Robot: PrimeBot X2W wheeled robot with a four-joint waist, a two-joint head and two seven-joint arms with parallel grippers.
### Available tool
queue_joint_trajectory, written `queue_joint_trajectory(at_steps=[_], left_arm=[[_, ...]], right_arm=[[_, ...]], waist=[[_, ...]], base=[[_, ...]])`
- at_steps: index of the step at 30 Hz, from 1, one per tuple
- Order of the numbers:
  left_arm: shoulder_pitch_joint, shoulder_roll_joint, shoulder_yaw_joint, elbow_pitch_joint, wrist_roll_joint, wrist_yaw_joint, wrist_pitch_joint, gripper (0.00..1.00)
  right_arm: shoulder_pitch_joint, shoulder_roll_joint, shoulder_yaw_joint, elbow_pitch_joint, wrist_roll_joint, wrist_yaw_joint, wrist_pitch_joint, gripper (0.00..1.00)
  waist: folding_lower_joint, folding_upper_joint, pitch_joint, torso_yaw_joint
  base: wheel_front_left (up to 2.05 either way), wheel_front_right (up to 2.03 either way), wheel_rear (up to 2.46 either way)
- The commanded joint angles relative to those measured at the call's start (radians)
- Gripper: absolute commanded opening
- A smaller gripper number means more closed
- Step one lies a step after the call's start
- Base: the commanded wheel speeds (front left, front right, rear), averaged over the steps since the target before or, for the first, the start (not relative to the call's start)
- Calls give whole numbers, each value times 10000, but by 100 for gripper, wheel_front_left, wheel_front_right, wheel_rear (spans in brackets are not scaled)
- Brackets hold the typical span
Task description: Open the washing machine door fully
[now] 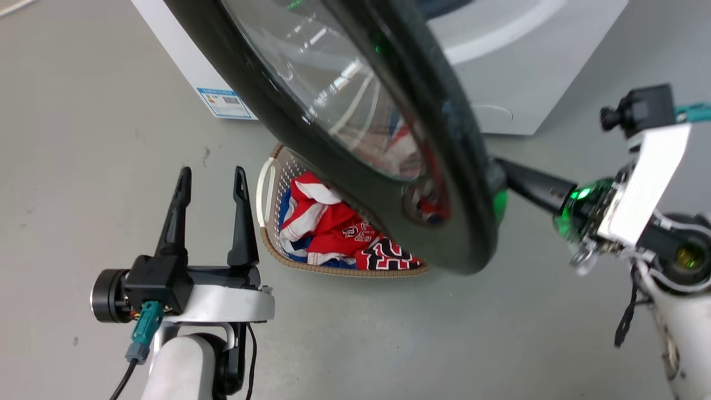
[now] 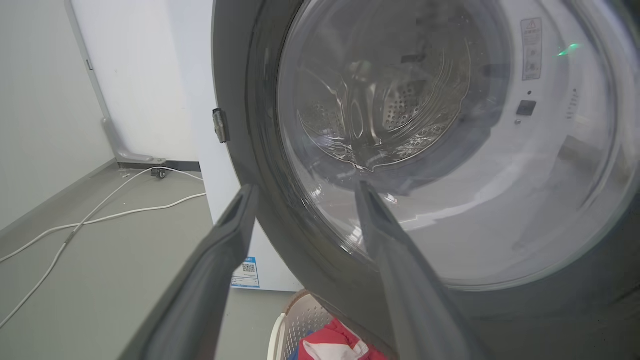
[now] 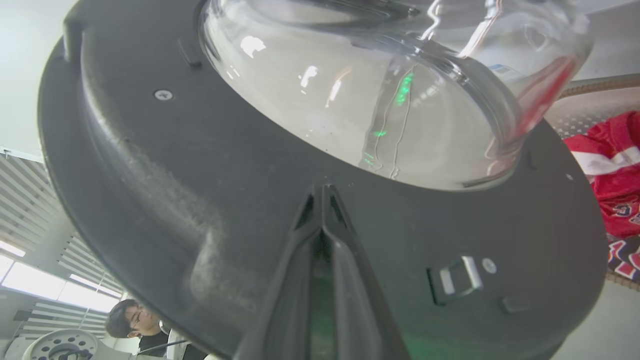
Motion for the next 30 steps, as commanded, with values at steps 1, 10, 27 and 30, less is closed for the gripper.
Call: queue_joint_trajectory(at_steps=[1, 10, 27, 30], left_arm=[[68, 5, -24, 28, -51, 30, -28, 100], [401, 4, -45, 38, -46, 72, -27, 100], [922, 4, -59, 214, 21, 21, -27, 100], [1030, 5, -76, 275, 35, 15, -27, 100]], right_arm=[[238, 90, 96, -89, 55, 25, 37, 0], [1620, 547, 633, -681, -15, 25, -61, 0], [3308, 1591, 1209, -768, 2, 25, -448, 0], [3519, 1719, 1232, -686, 61, 24, -494, 0]], waist=[[1, 0, -122, 71], [1, 0, -658, 228], [1, 0, -1456, 451], [1, 0, -1619, 478]], base=[[0, 0, 0], [0, 0, 0], [0, 0, 0], [0, 0, 0]])
